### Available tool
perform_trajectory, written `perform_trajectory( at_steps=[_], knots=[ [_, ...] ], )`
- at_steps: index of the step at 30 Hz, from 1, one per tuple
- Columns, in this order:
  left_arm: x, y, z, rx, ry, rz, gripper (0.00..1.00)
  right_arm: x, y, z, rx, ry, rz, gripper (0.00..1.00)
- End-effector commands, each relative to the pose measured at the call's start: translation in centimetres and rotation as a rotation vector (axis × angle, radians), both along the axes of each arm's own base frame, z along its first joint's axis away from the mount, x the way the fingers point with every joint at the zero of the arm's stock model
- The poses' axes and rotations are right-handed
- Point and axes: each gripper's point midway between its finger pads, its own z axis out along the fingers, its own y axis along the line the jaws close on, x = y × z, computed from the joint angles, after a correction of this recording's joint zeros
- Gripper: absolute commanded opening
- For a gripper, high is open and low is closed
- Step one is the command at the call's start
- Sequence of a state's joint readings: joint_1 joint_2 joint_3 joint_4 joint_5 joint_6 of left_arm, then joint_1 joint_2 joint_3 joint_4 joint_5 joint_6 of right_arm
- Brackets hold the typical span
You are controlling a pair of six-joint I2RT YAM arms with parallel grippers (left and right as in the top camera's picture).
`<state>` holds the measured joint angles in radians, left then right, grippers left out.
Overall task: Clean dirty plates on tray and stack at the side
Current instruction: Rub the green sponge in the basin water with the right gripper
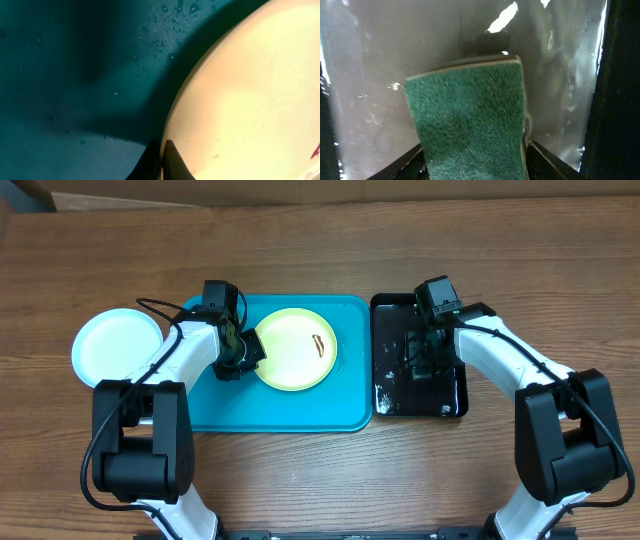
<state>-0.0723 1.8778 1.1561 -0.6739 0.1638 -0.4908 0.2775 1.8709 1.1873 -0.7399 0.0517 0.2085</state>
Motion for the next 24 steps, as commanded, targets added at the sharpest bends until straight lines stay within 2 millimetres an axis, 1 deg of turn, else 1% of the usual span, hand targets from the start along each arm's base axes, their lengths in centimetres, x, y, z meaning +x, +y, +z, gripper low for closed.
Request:
perform_trajectory(
  at_steps=[1, 8, 12, 16, 18, 19, 20, 23, 24],
  knots=[
    [-0.35, 0.15, -0.72, 0.025, 0.012, -0.022, 0.04, -0.01, 0.14, 0.69, 0.006, -0.016, 0.003, 0.61],
    [-0.4, 0.14, -0.73, 0.025, 0.014, -0.022, 0.04, -0.19, 0.08, 0.65, 0.004, -0.008, 0.003, 0.61],
    [-0.37, 0.14, -0.72, 0.025, 0.013, -0.022, 0.04, 0.04, 0.15, 0.71, 0.006, -0.018, 0.003, 0.54],
    [-0.4, 0.16, -0.73, 0.025, 0.015, -0.022, 0.04, 0.07, 0.16, 0.62, 0.007, -0.021, 0.003, 0.52],
    [-0.4, 0.16, -0.73, 0.026, 0.015, -0.021, 0.04, 0.03, 0.15, 0.58, 0.007, -0.02, 0.003, 0.49],
    [-0.4, 0.15, -0.73, 0.026, 0.015, -0.022, 0.04, -0.04, 0.13, 0.55, 0.006, -0.017, 0.003, 0.47],
    [-0.38, 0.16, -0.73, 0.026, 0.014, -0.021, 0.04, -0.07, 0.12, 0.55, 0.006, -0.016, 0.003, 0.42],
    [-0.39, 0.16, -0.73, 0.026, 0.014, -0.021, 0.04, -0.07, 0.12, 0.55, 0.006, -0.016, 0.003, 0.19],
    [-0.39, 0.16, -0.73, 0.026, 0.014, -0.021, 0.04, -0.07, 0.12, 0.55, 0.006, -0.016, 0.003, 0.13]
  ],
)
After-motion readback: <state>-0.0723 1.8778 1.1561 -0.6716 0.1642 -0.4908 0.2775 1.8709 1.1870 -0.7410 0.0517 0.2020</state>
